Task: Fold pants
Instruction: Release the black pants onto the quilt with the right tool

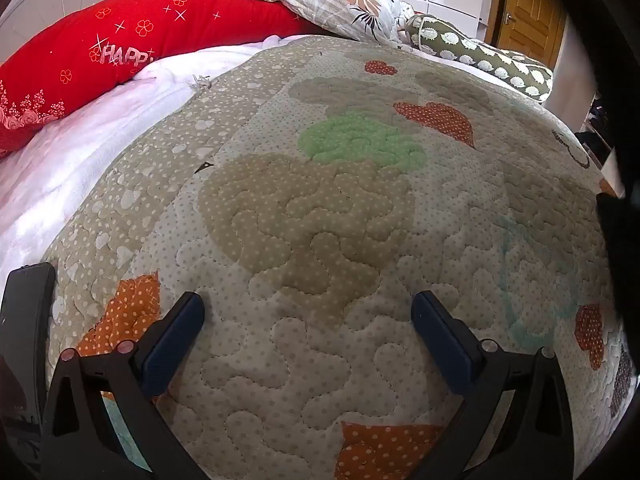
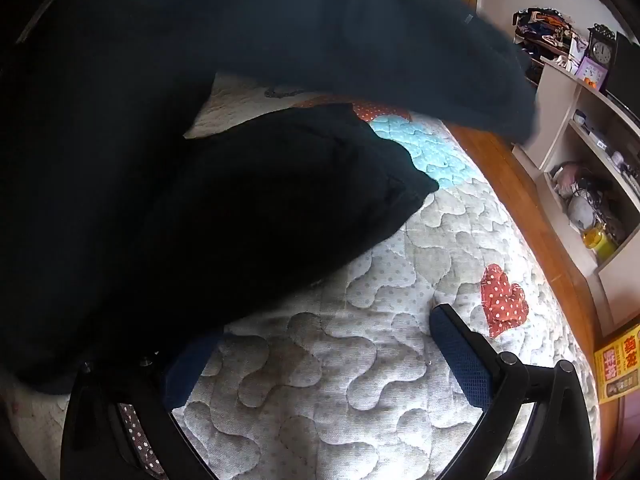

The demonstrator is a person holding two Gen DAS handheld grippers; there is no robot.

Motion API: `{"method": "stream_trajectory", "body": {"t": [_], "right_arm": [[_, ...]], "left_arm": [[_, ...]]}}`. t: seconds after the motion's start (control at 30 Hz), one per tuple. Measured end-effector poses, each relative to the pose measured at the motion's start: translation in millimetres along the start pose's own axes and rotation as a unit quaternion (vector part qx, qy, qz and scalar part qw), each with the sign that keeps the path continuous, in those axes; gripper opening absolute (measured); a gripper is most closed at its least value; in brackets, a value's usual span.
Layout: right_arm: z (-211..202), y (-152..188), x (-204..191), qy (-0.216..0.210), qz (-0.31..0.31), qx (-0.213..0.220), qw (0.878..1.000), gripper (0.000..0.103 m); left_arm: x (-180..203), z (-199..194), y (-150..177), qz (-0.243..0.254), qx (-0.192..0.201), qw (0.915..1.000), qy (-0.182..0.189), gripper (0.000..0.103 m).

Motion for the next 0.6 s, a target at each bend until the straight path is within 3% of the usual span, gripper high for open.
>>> {"method": "stream_trajectory", "body": {"t": [0.47,0.6], "right_arm": [[1.1,-1.4,-2.3,0.000,0.000,0.001,1.000,0.103],[0.5,-1.1,-3.0,0.001,0.000,0.001,1.000,0.103]], "left_arm": [[1.6,0.7,-0.5,0.001,0.000,1.0000,-0.002,0.103],[4.7,1.3,-2.4,0.013,-0.028,0.9995,-0.005,0.103]]}}
Point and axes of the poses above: each gripper's, at about its wrist camera, not at the fingertips, and z roughly the way its jaws point, x to its right, y to its underside, the point moved 4 cm from there along z, roughly the way its jaws point, and after that the axes turned 8 degrees about x, right-handed, at the moved point
